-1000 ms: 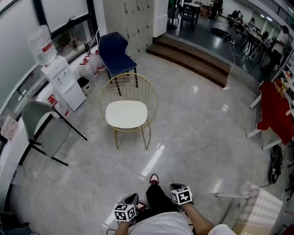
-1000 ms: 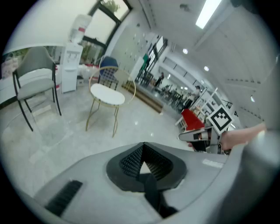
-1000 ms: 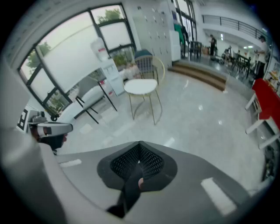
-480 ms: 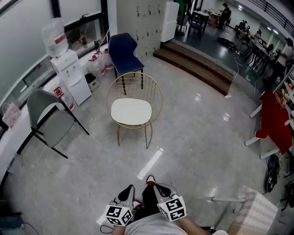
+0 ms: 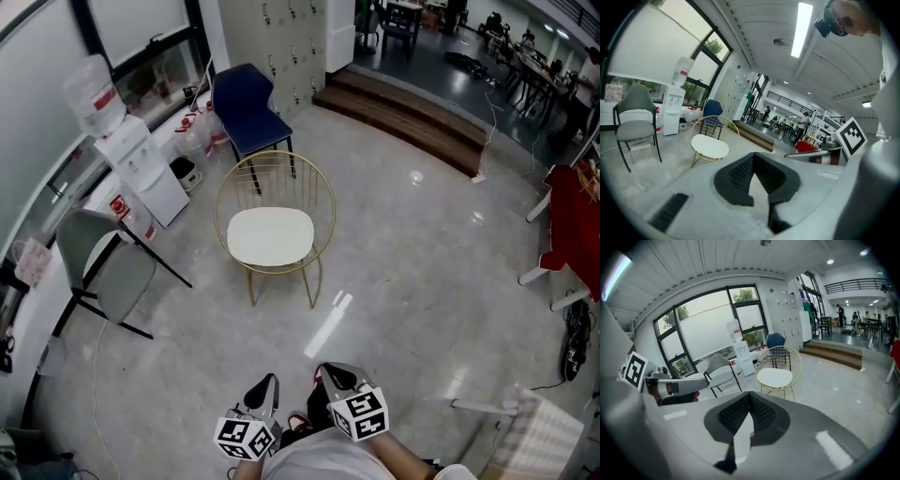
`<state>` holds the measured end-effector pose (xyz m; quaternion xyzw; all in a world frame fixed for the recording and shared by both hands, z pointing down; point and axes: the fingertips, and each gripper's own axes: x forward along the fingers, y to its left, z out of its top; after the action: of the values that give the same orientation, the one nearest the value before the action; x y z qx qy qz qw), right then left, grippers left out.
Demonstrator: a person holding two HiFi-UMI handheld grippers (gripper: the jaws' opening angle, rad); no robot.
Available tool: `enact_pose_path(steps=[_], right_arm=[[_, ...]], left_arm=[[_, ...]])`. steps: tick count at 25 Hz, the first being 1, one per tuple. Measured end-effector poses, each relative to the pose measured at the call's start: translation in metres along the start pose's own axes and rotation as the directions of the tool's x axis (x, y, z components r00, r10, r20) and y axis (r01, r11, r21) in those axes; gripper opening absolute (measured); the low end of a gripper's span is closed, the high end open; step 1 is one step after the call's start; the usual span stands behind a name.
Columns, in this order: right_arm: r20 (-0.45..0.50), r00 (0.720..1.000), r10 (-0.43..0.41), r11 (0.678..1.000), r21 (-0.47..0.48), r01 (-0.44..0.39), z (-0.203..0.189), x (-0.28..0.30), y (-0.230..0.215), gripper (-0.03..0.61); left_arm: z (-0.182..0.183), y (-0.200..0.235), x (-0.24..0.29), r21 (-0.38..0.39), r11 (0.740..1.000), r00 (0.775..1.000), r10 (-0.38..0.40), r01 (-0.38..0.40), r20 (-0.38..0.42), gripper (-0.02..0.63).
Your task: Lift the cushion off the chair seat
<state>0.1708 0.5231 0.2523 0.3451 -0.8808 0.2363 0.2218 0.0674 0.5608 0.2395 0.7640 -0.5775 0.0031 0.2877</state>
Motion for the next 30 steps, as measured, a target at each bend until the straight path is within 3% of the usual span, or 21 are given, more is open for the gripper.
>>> enact_pose_path(steps=[9,18,30], right_arm=[[0.015,0.998,0.062,0.997,0.051,-0.062,0.054,0.040,-0.064,0.007],[0.014,0.996,0.089,0.994,0.070,-0.089,0.077,0.057,-0.105,0.021],[-0.013,0.996,0.094,0.993,0.068,-0.093,0.097,0.086,-0.124,0.038]], left_arm=[[0.055,-0.001,0.080,0.072,0.997,0.999,0.038,-0.039,0.012,0.003],[0.078,0.008,0.123,0.045,0.995,0.996,0.087,-0.088,0.033,0.003],[0.095,0.038,0.155,0.026,0.996,0.996,0.089,-0.089,0.018,0.003]])
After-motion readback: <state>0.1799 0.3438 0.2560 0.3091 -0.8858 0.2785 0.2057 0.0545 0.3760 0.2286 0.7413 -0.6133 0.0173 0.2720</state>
